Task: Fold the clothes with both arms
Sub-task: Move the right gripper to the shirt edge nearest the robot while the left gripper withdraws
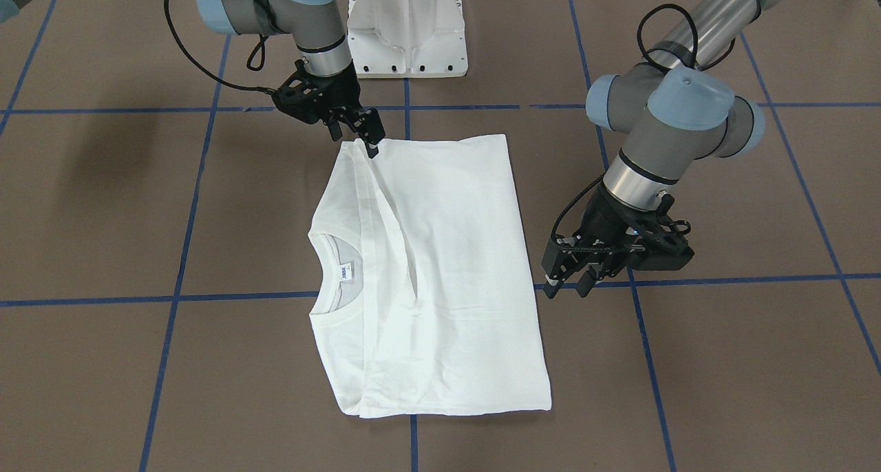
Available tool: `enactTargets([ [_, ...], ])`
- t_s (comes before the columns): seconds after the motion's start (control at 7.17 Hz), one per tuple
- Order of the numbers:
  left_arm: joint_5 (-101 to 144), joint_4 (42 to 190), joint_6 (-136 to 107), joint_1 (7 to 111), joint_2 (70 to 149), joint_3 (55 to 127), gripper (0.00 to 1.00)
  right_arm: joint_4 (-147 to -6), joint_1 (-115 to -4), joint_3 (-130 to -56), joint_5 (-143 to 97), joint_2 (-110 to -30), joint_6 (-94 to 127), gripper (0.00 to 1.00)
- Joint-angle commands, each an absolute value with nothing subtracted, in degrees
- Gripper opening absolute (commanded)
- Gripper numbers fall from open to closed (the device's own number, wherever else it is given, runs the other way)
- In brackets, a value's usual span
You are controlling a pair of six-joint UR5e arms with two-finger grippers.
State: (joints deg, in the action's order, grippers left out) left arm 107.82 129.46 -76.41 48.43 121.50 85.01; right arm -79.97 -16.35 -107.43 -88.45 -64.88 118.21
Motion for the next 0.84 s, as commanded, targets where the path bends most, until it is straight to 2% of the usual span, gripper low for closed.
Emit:
enactTargets([
  [0.0,107.75,129.46,-76.64,48.43,121.38,85.08,0.65,-80.07,-15.03,-106.53,-87.54,-65.74,118.65,1.00],
  [0.56,107.67,129.29,-76.82,48.52,121.38,85.95,0.66,-81.39,-13.71,-105.30,-87.19,-65.39,118.65,0.99],
  [0.7,107.67,128.68,-76.82,48.52,121.38,86.13,0.66,-81.47,-13.71,-105.12,-87.19,-65.30,118.65,0.92],
])
